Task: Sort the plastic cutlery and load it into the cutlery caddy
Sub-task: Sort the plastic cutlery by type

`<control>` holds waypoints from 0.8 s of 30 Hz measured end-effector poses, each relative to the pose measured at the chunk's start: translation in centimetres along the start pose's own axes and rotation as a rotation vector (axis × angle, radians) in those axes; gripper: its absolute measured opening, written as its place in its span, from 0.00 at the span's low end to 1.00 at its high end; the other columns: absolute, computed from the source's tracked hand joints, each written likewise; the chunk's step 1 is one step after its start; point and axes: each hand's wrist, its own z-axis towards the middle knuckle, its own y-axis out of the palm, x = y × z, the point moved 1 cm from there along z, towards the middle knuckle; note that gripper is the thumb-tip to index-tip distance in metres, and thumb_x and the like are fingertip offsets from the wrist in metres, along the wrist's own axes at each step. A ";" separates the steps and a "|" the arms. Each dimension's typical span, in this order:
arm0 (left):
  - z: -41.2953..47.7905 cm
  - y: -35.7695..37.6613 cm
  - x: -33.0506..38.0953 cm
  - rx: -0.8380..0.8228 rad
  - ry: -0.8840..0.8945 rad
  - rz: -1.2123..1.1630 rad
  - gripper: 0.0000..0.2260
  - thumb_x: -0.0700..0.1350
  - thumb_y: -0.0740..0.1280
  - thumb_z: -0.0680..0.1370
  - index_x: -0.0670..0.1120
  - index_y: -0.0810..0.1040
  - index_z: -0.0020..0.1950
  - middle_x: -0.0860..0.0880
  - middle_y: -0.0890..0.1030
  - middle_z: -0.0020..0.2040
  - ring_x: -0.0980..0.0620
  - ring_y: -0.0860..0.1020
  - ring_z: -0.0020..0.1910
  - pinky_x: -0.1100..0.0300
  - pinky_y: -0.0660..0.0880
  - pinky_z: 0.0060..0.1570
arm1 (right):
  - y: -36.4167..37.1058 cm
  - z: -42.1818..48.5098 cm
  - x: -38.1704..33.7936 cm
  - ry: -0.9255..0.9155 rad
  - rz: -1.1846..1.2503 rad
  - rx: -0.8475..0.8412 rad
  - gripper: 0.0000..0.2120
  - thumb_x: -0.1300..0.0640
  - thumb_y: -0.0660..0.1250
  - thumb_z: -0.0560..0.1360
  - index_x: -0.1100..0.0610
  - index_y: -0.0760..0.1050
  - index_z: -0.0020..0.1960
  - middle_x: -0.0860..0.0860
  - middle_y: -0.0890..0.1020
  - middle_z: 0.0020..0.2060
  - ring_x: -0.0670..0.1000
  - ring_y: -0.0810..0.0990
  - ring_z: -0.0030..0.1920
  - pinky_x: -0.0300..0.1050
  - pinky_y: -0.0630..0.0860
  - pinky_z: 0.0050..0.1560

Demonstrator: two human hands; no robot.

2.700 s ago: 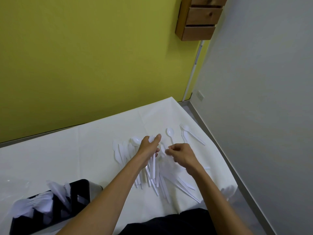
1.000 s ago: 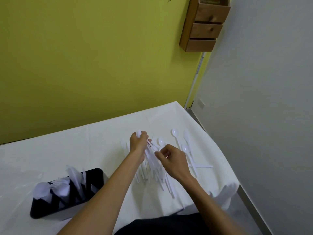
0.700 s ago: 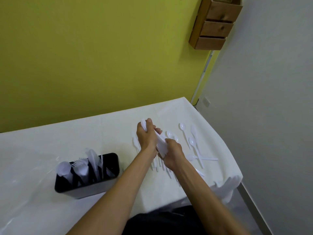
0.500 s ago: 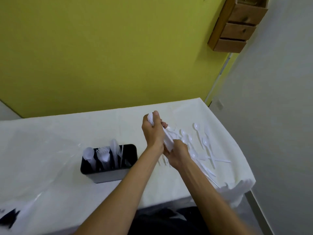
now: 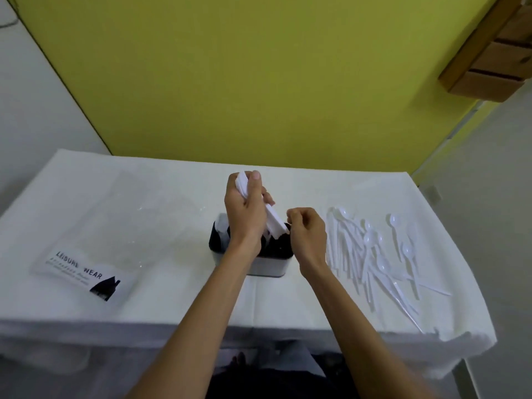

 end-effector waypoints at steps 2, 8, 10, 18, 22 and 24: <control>0.7 -2.4 0.5 0.028 0.046 0.035 0.07 0.44 0.62 0.84 0.46 0.71 0.47 0.57 0.73 0.29 0.53 0.73 0.30 0.50 0.76 0.41 | 0.7 -0.7 0.9 -0.155 -0.155 -0.044 0.08 0.56 0.61 0.80 0.54 0.77 0.54 0.46 0.81 0.49 0.45 0.79 0.50 0.41 0.74 0.50; 1.4 -6.5 -0.4 0.104 0.088 0.087 0.06 0.45 0.63 0.84 0.47 0.71 0.47 0.57 0.73 0.29 0.51 0.73 0.31 0.46 0.76 0.43 | 3.0 -0.7 4.4 -0.410 -0.493 -0.164 0.13 0.54 0.52 0.77 0.61 0.71 0.51 0.57 0.76 0.50 0.55 0.72 0.49 0.46 0.69 0.53; 1.1 -6.7 -0.8 0.097 0.102 0.122 0.07 0.46 0.62 0.84 0.47 0.71 0.47 0.57 0.74 0.29 0.51 0.73 0.31 0.50 0.75 0.41 | 3.2 -0.6 4.9 -0.404 -0.558 -0.157 0.22 0.49 0.46 0.77 0.63 0.71 0.57 0.58 0.75 0.57 0.59 0.72 0.58 0.53 0.71 0.62; -0.7 -6.2 -4.2 0.155 0.116 0.289 0.06 0.48 0.62 0.83 0.46 0.73 0.51 0.52 0.78 0.34 0.51 0.79 0.34 0.58 0.77 0.41 | 3.2 -0.5 5.5 -0.408 -0.610 -0.153 0.22 0.50 0.48 0.80 0.62 0.71 0.62 0.56 0.75 0.62 0.58 0.71 0.63 0.55 0.69 0.67; -1.2 -6.6 -6.0 0.105 0.224 0.470 0.06 0.49 0.62 0.83 0.48 0.74 0.51 0.50 0.80 0.45 0.49 0.79 0.44 0.53 0.77 0.47 | 3.1 -0.7 5.2 -0.417 -0.597 -0.145 0.20 0.50 0.47 0.79 0.60 0.70 0.57 0.55 0.75 0.56 0.58 0.72 0.57 0.53 0.72 0.61; -1.4 -6.8 -7.4 0.054 0.262 0.605 0.09 0.50 0.60 0.83 0.47 0.76 0.53 0.49 0.79 0.50 0.50 0.76 0.50 0.49 0.76 0.52 | 3.0 -0.7 5.1 -0.428 -0.589 -0.146 0.17 0.51 0.48 0.79 0.60 0.70 0.54 0.55 0.75 0.54 0.58 0.72 0.55 0.54 0.72 0.59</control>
